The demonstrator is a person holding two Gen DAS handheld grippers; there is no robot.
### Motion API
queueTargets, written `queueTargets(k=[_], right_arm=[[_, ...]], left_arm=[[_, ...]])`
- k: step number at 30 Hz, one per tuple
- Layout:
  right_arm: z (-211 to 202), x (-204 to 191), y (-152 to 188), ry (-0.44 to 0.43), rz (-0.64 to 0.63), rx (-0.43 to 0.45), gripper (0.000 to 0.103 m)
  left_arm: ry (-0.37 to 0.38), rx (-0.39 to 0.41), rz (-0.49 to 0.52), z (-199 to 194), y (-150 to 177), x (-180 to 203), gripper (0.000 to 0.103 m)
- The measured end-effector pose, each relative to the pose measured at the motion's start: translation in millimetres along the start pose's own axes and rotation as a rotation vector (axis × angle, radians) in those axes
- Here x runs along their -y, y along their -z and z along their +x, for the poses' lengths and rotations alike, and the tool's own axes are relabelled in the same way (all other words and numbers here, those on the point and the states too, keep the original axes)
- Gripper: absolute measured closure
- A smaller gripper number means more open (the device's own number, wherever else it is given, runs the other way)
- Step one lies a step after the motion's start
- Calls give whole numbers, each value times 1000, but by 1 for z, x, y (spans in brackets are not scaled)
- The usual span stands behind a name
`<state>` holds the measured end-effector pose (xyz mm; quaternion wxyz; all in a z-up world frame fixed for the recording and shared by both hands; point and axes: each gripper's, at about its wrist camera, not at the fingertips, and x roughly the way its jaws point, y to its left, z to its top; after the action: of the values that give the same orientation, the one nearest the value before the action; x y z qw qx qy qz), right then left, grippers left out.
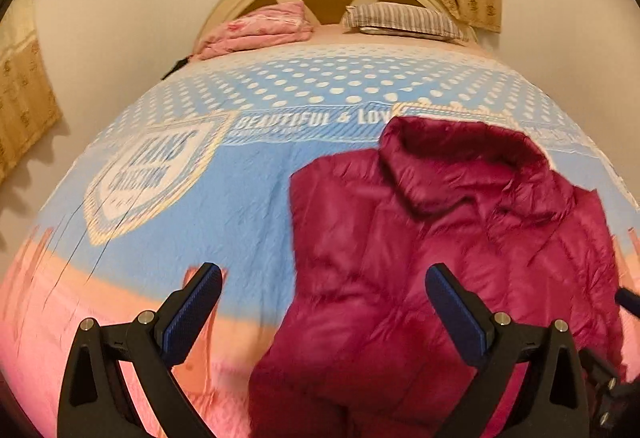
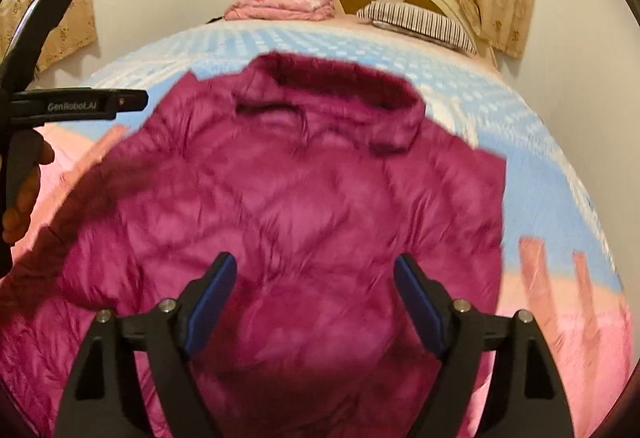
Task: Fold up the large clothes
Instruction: 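Grasp the jacket hem with both grippers and lift it toward the collar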
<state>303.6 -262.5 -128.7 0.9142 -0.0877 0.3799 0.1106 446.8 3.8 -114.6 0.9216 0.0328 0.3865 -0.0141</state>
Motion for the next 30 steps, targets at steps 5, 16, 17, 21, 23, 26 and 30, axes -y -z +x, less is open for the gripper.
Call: queueTargets(k=[5,16,17,21,23,26,30], right_arm=[[22,37,-54,9,54,-19,16],[124,100,-142,104,40,-87,16],[132,102,-144,115,29,-94,16],[156,107,-151,121,-8,-108,26],[164,108,-153,131,-24,-127,58],[163,109,-153,102,-33,-127,76],[144,104,-144,112,-67,-67,88]], left_arm=[[-51,-35,97,42,-39,26,1],[-72,-128,93,153,-106,43,1],[-71,-128,95,157,-108,46,1],[-52,-113,95,168,-118,53,45],[33,-172,99,175,-118,59,84],[7,-128,157,160,-115,70,90],[27,-64,163,137,-110,68,92]])
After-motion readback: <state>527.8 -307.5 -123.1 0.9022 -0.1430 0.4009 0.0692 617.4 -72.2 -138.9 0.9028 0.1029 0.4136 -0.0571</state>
